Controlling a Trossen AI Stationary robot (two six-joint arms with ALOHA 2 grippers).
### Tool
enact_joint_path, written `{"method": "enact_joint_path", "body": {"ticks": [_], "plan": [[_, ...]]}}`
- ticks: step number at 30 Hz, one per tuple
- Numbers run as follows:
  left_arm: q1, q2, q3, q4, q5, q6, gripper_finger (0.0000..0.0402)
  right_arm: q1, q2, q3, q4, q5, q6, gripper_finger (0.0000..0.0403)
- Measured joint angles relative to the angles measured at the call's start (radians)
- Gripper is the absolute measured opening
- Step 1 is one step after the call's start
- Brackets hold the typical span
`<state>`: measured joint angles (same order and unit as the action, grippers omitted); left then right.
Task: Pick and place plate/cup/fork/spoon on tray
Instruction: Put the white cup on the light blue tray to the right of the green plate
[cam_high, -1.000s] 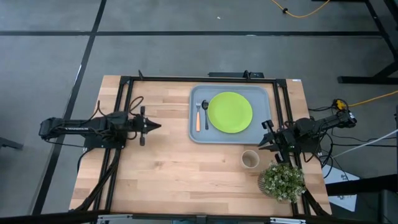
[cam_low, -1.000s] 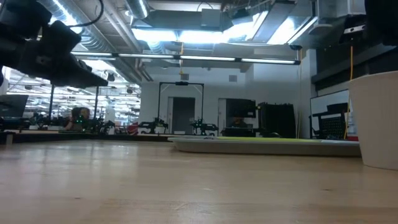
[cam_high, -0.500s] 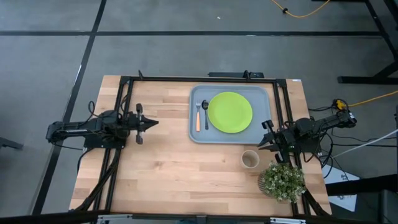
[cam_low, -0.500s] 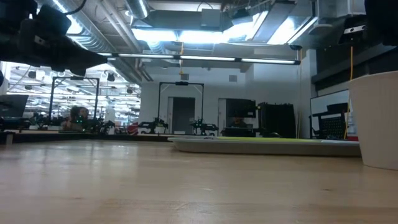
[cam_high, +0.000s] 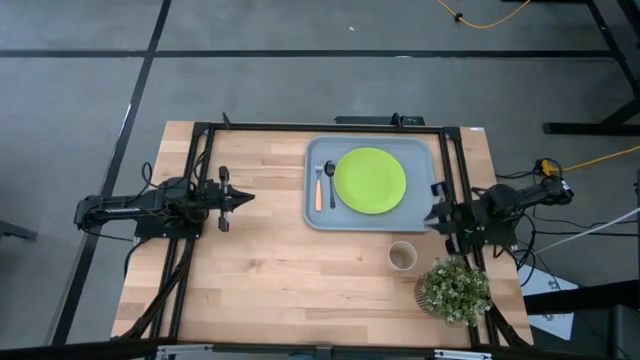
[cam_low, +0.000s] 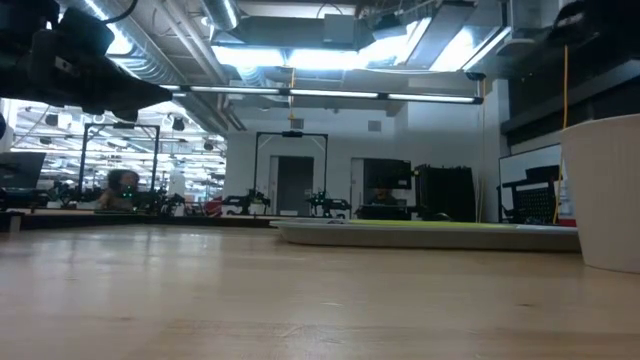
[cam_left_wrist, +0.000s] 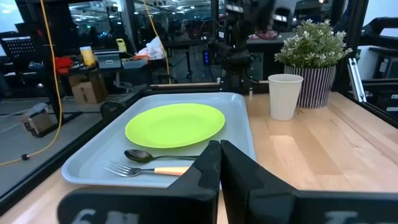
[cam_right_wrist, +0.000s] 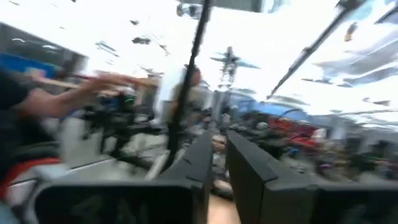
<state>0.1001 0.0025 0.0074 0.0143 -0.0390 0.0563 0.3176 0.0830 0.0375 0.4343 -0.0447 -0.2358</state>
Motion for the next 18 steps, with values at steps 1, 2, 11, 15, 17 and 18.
{"method": "enact_joint_path", "body": {"ticks": [1, 2, 11, 15, 17, 18], "plan": [[0.000, 0.000, 0.000, 0.000, 0.000, 0.000, 0.0000, 0.000, 0.001, 0.028, -0.025, 0.048, -0.015, 0.0051], [0.000, 0.000, 0.000, 0.000, 0.000, 0.000, 0.0000, 0.000, 0.009, 0.064, -0.066, 0.102, -0.036, 0.0051], [0.000, 0.000, 0.000, 0.000, 0.000, 0.000, 0.0000, 0.000, 0.337, 0.473, -0.570, 0.321, 0.090, 0.0051], [0.000, 0.000, 0.000, 0.000, 0.000, 0.000, 0.0000, -0.001, 0.544, 0.626, -0.762, 0.349, 0.200, 0.0051], [0.000, 0.000, 0.000, 0.000, 0.000, 0.000, 0.0000, -0.001, 0.643, 0.697, -0.871, 0.349, 0.250, 0.0051], [0.000, 0.000, 0.000, 0.000, 0.000, 0.000, 0.0000, -0.001, 0.688, 0.730, -0.937, 0.350, 0.282, 0.0051]]}}
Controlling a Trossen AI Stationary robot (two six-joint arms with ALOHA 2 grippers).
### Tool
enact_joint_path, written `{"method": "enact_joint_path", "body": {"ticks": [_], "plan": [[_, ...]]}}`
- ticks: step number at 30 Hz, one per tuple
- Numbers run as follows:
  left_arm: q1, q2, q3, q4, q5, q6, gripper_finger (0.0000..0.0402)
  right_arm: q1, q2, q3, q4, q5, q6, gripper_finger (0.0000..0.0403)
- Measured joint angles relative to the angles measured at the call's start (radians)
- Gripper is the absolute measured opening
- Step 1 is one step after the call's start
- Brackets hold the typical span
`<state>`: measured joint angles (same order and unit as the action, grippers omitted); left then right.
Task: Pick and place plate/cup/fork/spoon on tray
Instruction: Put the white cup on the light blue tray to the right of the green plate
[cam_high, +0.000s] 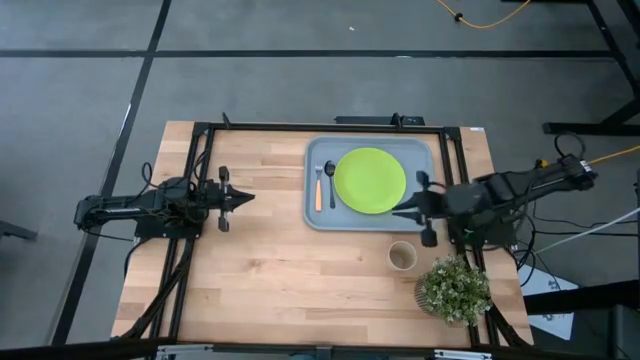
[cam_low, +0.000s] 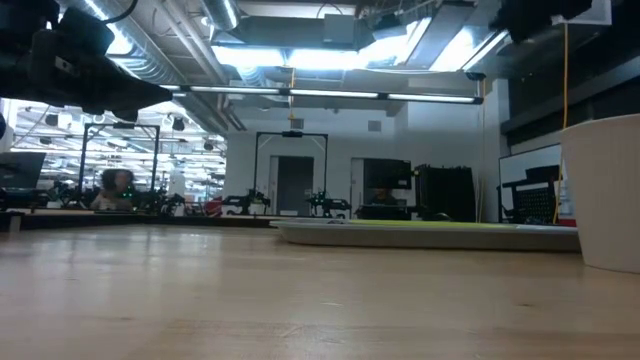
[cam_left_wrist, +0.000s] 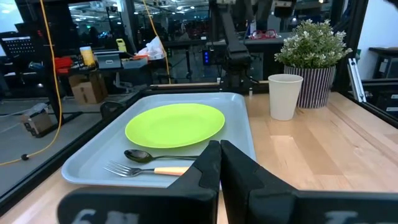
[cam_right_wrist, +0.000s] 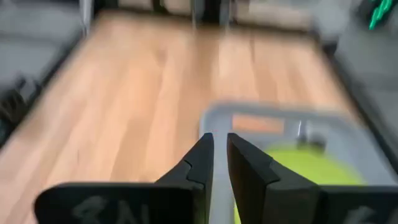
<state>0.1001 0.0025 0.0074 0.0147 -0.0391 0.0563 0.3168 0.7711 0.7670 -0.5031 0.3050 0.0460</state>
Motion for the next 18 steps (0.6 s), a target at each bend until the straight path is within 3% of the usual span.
{"method": "enact_joint_path", "body": {"ticks": [6, 15, 18], "plan": [[0.000, 0.000, 0.000, 0.000, 0.000, 0.000, 0.0000, -0.001, 0.178, 0.145, -0.304, 0.050, 0.242, 0.0051], [0.000, 0.000, 0.000, 0.000, 0.000, 0.000, 0.0000, -0.047, 0.239, 0.160, -0.369, 0.023, 0.488, 0.0051], [0.000, 0.000, 0.000, 0.000, 0.000, 0.000, 0.0000, -0.076, 0.250, 0.160, -0.375, 0.019, 0.501, 0.0051]]}}
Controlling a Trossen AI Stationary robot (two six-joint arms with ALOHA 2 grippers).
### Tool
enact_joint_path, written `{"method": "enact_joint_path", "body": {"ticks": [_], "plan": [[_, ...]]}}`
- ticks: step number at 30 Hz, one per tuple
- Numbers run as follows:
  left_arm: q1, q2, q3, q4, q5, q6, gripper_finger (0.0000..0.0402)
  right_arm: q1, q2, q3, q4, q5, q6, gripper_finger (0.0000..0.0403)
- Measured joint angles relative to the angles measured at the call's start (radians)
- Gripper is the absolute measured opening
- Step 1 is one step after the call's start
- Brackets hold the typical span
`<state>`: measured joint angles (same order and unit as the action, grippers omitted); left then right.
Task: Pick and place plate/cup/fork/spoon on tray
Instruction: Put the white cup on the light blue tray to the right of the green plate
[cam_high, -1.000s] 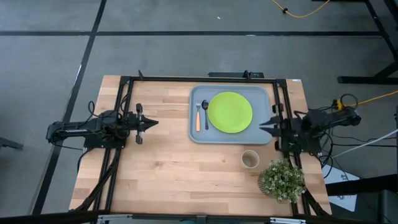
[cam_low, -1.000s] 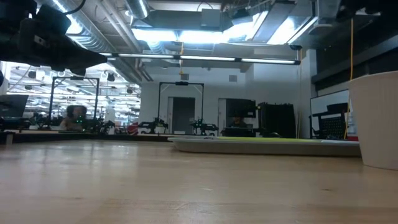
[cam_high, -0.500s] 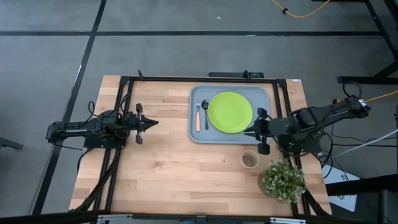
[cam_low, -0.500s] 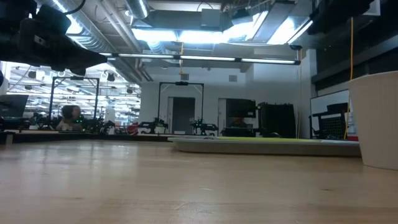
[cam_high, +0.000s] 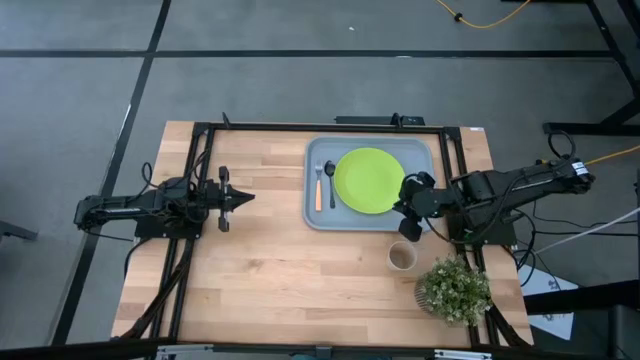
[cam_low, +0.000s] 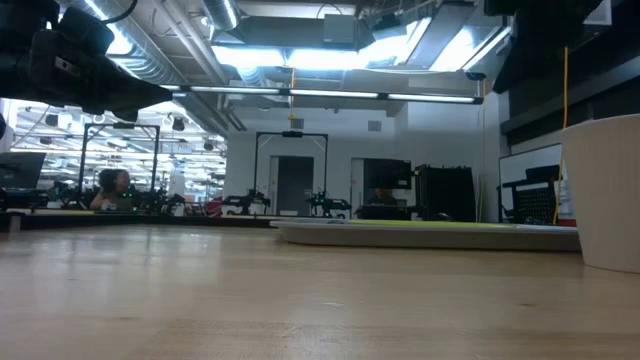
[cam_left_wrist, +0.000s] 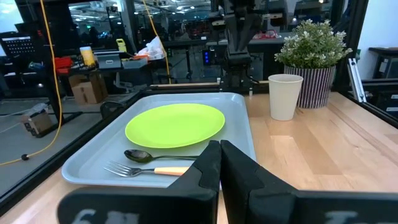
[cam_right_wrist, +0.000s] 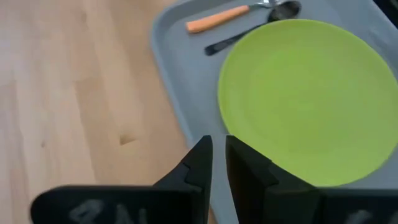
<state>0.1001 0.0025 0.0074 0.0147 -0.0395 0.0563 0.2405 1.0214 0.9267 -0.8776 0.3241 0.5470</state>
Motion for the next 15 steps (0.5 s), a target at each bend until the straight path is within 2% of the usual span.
{"method": "enact_joint_path", "body": {"ticks": [5, 12, 15], "plan": [[0.000, 0.000, 0.000, 0.000, 0.000, 0.000, 0.0000, -0.039, 0.044, 0.000, -0.006, -0.014, 0.021, 0.0052], [0.000, 0.000, 0.000, 0.000, 0.000, 0.000, 0.0000, -0.056, 0.108, 0.000, -0.031, -0.141, 0.049, 0.0059], [0.000, 0.000, 0.000, 0.000, 0.000, 0.000, 0.0000, -0.057, 0.116, 0.000, -0.027, -0.140, 0.053, 0.0059]]}}
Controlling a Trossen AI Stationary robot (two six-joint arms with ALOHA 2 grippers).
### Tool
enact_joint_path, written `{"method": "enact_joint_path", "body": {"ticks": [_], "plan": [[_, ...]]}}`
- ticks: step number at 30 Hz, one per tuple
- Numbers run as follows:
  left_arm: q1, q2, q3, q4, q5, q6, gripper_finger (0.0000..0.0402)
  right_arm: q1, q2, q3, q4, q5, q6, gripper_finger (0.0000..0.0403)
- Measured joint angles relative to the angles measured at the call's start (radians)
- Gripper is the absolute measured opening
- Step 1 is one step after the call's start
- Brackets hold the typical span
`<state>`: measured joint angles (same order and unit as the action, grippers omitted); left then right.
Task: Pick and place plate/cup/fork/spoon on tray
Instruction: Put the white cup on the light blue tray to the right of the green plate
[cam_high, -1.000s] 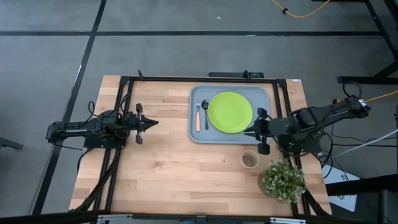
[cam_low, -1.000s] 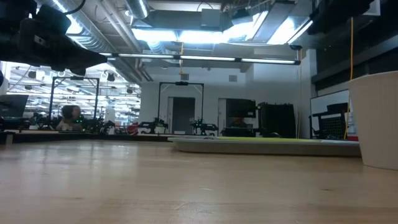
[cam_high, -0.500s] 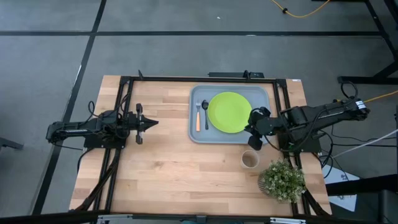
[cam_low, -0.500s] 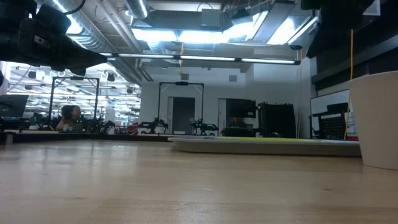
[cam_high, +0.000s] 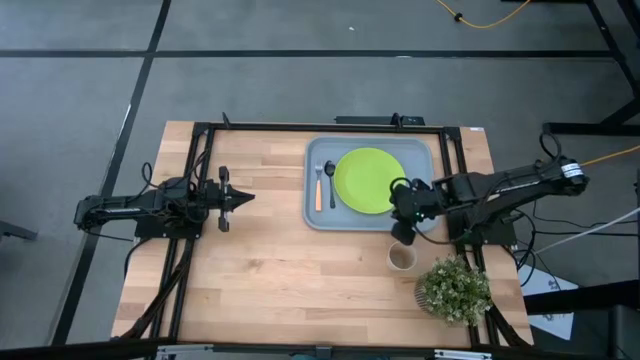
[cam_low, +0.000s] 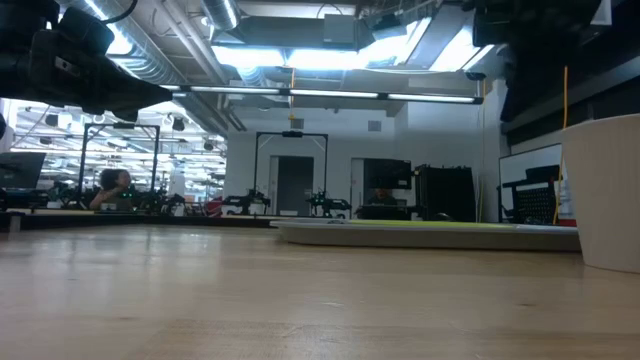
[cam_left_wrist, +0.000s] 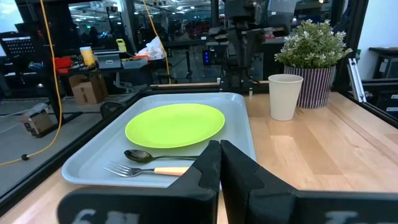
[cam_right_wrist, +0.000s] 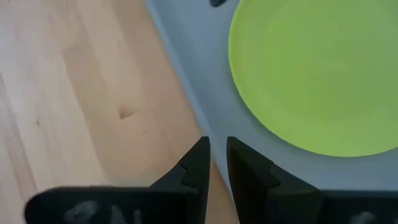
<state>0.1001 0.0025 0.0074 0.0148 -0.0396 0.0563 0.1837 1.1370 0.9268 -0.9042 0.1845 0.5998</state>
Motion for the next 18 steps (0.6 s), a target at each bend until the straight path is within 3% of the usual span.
{"method": "enact_joint_path", "body": {"ticks": [18], "plan": [[0.000, 0.000, 0.000, 0.000, 0.000, 0.000, 0.0000, 0.001, 0.035, 0.000, 0.041, -0.024, 0.049, 0.0065]]}}
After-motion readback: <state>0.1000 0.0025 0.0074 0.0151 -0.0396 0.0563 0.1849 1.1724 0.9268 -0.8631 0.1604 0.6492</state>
